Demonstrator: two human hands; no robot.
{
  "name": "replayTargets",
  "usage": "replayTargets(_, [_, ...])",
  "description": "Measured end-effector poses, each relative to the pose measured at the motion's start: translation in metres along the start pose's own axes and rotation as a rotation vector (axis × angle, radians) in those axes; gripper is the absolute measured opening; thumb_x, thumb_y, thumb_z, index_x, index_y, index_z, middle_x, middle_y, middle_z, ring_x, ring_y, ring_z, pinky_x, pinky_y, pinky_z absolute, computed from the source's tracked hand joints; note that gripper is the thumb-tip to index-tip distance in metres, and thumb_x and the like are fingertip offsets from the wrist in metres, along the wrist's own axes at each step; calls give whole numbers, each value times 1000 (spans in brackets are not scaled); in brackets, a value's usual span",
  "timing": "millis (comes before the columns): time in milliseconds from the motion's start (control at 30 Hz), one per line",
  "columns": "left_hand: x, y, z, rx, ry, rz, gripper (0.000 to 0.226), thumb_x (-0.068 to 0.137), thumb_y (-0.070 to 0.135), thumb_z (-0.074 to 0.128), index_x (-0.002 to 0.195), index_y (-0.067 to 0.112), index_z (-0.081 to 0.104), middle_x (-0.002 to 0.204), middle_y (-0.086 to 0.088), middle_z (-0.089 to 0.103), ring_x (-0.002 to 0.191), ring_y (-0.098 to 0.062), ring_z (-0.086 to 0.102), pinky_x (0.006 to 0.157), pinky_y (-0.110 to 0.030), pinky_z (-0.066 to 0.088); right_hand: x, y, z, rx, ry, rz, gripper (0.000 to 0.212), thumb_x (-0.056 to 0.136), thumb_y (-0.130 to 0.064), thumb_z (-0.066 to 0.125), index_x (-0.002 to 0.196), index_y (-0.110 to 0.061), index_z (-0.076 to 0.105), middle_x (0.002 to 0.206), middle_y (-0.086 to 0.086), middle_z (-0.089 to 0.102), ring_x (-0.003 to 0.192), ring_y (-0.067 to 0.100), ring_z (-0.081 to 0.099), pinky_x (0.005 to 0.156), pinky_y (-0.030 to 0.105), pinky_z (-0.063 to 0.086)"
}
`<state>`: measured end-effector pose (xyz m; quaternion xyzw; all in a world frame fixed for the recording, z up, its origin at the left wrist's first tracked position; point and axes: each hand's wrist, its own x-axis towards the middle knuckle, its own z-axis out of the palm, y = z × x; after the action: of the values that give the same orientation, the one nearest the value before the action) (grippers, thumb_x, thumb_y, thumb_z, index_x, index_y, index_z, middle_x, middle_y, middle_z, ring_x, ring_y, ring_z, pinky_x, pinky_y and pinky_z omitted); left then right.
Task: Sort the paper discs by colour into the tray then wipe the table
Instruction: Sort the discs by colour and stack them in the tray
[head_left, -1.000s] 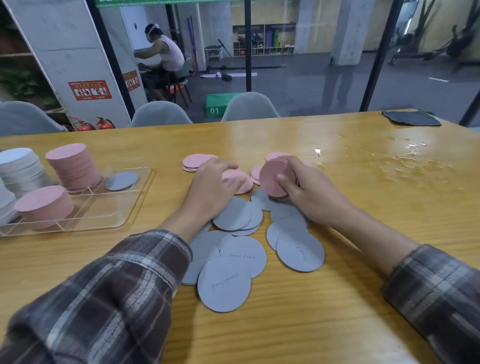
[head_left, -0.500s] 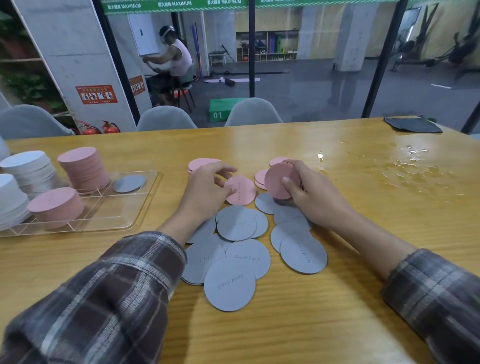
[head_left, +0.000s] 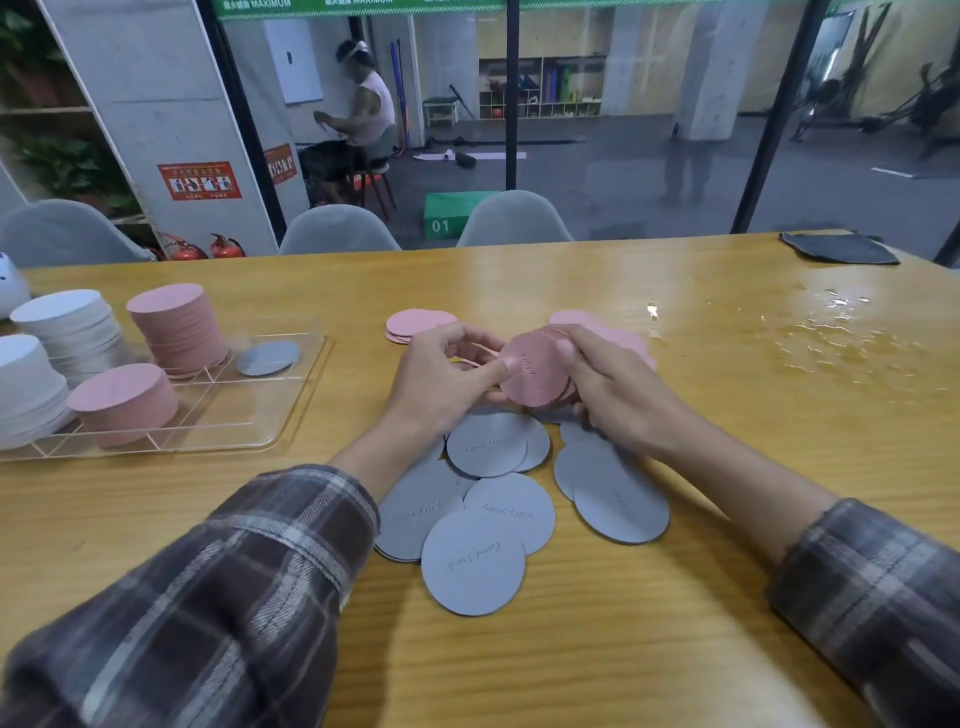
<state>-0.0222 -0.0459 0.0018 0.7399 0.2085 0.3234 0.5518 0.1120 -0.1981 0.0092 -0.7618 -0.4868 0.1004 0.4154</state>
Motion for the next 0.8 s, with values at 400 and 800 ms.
replayTargets(400, [10,-11,-15,498,98,175,15,91,33,79,97,19,80,96,9,77,90,-7,68,75,-7,42,1,-2,-6,-226,61,-38,48,106,-27,51,153,-21,40,138,1,58,125,20,52,100,29,40])
replayTargets(800, [15,-19,-21,731,5,163,18,85,37,83,87,22,73,84,8,70,82,-8,63,72,-29,51,2,6,-5,-254,27,-10,53,108,-24,45,158,-15,31,140,8,54,124,24,49,101,33,39])
